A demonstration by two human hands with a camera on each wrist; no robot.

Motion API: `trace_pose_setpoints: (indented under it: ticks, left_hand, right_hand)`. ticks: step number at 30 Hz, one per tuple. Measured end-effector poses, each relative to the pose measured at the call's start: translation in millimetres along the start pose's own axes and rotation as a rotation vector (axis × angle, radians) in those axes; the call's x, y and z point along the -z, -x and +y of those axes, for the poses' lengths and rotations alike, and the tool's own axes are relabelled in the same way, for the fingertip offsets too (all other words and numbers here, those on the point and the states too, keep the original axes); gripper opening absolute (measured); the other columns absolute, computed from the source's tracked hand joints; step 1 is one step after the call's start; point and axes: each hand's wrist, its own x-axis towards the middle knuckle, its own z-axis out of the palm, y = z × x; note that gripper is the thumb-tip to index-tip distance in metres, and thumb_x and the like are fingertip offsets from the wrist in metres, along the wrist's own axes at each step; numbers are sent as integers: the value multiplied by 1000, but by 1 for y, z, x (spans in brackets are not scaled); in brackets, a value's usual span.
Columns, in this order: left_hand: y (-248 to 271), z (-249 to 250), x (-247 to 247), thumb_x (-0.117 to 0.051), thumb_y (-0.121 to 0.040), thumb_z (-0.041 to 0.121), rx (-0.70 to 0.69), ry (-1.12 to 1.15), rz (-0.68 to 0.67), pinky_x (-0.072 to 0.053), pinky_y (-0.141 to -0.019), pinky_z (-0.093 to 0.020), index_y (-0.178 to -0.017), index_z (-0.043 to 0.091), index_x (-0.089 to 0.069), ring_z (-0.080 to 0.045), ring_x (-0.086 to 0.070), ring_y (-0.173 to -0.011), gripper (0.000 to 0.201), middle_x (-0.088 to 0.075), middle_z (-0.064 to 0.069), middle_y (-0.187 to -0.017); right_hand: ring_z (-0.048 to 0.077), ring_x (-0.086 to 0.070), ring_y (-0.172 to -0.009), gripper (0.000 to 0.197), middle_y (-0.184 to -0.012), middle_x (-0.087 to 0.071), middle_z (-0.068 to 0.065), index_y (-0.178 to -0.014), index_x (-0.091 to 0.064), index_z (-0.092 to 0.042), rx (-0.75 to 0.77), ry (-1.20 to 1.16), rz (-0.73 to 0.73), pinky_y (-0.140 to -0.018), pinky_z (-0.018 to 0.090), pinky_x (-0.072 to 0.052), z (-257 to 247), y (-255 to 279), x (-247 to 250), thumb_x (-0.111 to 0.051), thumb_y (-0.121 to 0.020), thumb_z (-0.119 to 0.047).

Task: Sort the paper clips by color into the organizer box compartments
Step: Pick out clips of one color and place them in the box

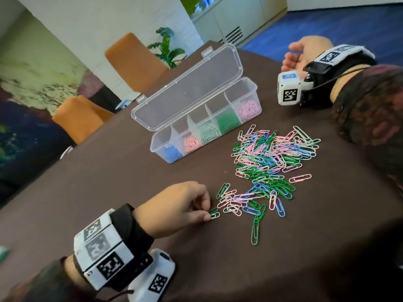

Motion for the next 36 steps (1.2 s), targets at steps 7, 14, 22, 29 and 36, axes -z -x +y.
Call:
trace_pose_setpoints:
  ticks: [7, 14, 22, 29, 36]
  left_hand:
    - [-13, 3, 7, -73, -81, 18, 29, 154, -45, -34, -57, -11, -72, 22, -54, -1, -47, -56, 22, -55, 12, -64]
    - [-35, 0, 6, -71, -70, 29, 133, 402, -15, -41, -59, -18, -89, 23, -55, -8, -50, -60, 26, -60, 2, -73]
    - [-48, 7, 11, -71, -83, 18, 88, 195, -66, -36, -57, -12, -75, 23, -54, 0, -44, -53, 19, -55, 7, -68]
    - [-46, -1, 11, -70, -67, 23, 107, 591, 25, -39, -56, -20, -71, 15, -52, -8, -48, -55, 21, -55, 7, -59]
    - [-38, 2, 8, -88, -57, 19, -52, 1427, -45, -48, -55, -22, -109, 11, -65, -17, -56, -57, 58, -56, -6, -68]
  right_hand:
    - [15, -52, -56, 14, -68, -53, 1, -82, -54, -11, 16, 10, 4, -53, 22, -49, 0, -1, 0, -45, -91, -16]
    - [15, -53, -57, 13, -71, -54, 2, -88, -56, -12, 31, 42, 28, -54, 22, -50, 0, -2, -1, -44, -91, -16]
    - [16, -55, -55, 16, -70, -57, 2, -92, -59, -14, 36, 60, 48, -55, 23, -51, -1, -2, 0, -44, -90, -18]
    - [16, -55, -58, 16, -72, -57, 3, -89, -59, -12, 32, 42, 52, -57, 24, -51, -1, -2, -1, -44, -90, -16]
    - [16, -54, -58, 16, -72, -55, 4, -90, -58, -11, 33, 29, 53, -58, 26, -51, -1, 0, -2, -43, -93, -16]
